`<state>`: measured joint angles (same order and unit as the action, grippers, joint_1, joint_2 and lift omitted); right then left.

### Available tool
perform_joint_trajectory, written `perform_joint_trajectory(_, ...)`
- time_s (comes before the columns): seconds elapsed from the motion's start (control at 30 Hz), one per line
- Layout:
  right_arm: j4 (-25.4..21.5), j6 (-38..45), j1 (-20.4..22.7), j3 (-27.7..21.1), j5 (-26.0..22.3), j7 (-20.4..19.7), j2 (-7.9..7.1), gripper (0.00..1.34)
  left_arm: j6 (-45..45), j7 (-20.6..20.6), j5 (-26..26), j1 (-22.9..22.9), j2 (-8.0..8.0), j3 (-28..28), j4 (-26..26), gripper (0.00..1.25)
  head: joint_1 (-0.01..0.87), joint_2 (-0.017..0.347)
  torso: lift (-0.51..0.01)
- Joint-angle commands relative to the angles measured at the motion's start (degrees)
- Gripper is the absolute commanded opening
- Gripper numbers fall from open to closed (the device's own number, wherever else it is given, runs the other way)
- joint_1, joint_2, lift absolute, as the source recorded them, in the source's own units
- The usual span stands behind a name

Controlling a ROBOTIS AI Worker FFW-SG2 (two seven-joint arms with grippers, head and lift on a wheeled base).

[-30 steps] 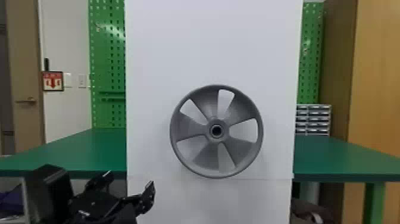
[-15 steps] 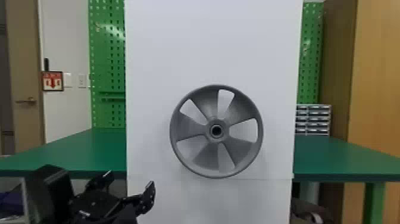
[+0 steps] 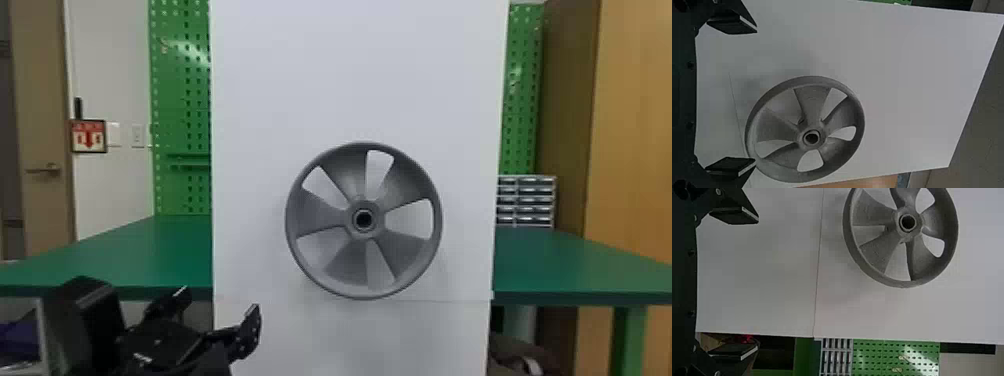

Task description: Hold the wheel and insert it

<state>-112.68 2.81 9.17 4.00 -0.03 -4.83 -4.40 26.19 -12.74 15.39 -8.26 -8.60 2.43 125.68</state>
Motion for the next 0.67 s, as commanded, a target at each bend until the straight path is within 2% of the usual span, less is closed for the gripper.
perform_joint_trajectory(0.0,0.0,0.0,-0.2,0.2,0.2,0.0,0.01,1.18,0.0,0.0,0.0,0.0,-0.01,-0.1,0.0,1.15,0.097,0.015,-0.442)
perform_joint_trajectory(0.63,1.3,-3.8,-0.1,0.0,0.2,0.0,0.62,1.18,-0.1,0.0,-0.1,-0.1,-0.01,-0.3,0.0,1.15,0.097,0.015,-0.442)
